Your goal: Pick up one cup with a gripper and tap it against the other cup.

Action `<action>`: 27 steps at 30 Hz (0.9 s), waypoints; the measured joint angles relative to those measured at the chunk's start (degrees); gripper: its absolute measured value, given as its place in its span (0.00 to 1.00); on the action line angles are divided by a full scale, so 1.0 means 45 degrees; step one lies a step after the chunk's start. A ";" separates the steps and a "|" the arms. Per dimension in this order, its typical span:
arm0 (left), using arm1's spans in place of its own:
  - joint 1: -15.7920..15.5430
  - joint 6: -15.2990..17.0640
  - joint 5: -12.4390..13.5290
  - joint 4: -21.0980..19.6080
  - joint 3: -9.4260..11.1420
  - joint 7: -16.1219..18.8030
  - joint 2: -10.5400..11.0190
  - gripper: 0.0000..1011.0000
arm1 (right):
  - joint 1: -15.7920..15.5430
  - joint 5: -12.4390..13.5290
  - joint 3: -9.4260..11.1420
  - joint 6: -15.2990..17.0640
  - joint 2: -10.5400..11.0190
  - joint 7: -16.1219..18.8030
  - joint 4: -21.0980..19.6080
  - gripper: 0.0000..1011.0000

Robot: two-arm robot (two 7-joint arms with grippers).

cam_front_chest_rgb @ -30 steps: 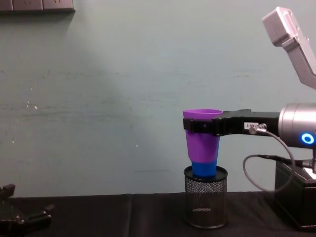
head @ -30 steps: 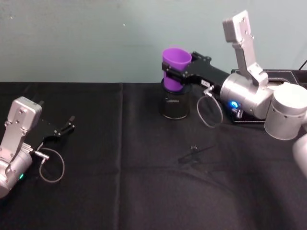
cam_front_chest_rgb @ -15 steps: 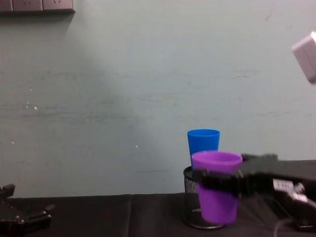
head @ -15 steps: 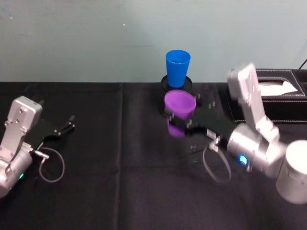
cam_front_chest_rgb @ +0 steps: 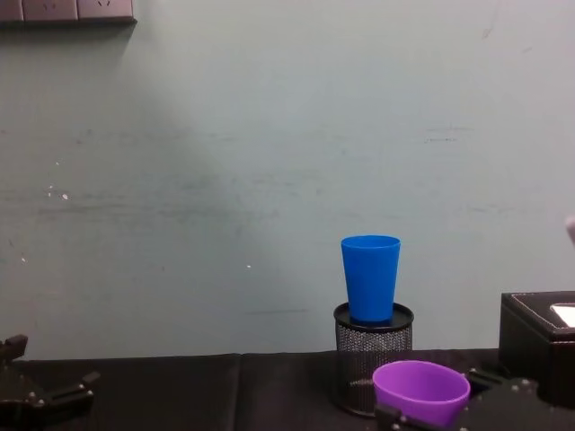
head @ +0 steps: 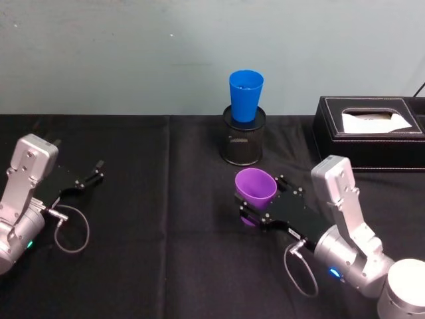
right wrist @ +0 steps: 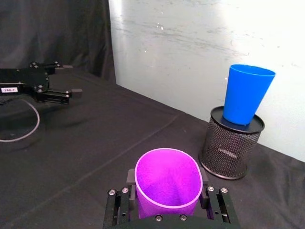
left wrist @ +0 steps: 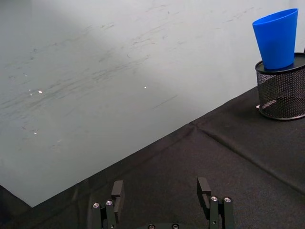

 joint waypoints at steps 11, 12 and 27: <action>0.0000 0.0000 0.0000 0.0000 0.0000 0.0000 0.0000 0.99 | 0.0337 -0.0305 0.0063 -0.0711 -0.0594 0.0286 0.1268 0.72; 0.0001 0.0000 0.0000 0.0000 0.0000 0.0000 0.0000 0.99 | 0.0357 -0.0312 0.0098 -0.0779 -0.0663 0.0353 0.1393 0.72; 0.0001 0.0000 0.0001 0.0000 0.0000 0.0000 0.0000 0.99 | 0.0414 -0.0300 0.0334 -0.0890 -0.1064 0.0696 0.1873 0.72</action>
